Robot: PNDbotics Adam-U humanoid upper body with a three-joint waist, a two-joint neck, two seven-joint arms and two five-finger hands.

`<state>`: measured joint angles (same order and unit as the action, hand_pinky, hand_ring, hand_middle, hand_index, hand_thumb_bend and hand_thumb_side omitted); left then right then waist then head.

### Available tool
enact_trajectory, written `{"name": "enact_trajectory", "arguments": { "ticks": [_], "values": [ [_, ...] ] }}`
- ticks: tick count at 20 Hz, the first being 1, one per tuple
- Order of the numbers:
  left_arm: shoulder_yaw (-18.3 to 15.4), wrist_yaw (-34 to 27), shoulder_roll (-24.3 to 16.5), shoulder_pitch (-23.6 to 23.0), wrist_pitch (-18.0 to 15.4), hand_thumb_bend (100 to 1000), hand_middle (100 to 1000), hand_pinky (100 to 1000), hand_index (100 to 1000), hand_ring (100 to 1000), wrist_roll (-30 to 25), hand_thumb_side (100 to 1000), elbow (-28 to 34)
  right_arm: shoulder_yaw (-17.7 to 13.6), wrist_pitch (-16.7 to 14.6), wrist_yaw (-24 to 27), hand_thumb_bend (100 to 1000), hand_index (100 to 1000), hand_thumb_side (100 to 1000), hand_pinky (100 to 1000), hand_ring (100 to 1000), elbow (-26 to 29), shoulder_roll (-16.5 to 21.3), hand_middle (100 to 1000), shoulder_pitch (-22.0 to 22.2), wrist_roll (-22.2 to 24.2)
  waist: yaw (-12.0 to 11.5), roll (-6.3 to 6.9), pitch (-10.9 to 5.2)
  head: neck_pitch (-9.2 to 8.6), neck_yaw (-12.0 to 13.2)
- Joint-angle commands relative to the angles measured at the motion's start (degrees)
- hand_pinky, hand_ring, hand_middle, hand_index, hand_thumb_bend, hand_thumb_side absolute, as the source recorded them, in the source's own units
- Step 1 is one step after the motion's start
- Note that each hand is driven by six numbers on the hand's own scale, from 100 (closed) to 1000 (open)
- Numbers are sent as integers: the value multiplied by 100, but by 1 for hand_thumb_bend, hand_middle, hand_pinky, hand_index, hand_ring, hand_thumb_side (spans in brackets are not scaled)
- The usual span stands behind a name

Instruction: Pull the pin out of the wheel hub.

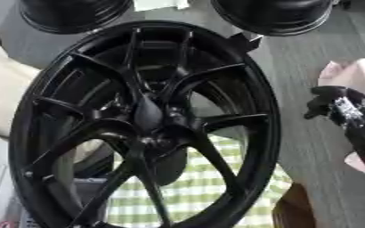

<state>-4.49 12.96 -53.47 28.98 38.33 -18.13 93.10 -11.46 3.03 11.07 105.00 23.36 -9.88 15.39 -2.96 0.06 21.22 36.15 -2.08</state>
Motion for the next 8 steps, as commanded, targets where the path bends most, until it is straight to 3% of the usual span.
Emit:
{"name": "enact_trajectory", "arguments": {
  "ticks": [1, 4, 8],
  "values": [
    [-267, -328, 76, -204, 86, 791, 639, 766, 791, 765, 568, 452, 233, -58, -17, 75, 100, 748, 710, 827, 581, 115, 51, 579, -18, -25, 16, -9, -152, -52, 5],
    [-496, -681, 284, -393, 64, 773, 548, 710, 708, 696, 1453, 450, 478, -87, -31, 93, 100, 748, 709, 827, 581, 120, 46, 579, 14, -63, 13, -25, -179, -41, 9],
    [-651, -1631, 644, -520, -565, 744, 473, 661, 640, 627, 3049, 424, 886, -80, -35, 117, 100, 747, 705, 828, 580, 134, 48, 578, -3, -64, 11, -45, -193, -52, 6]
  ]
}}
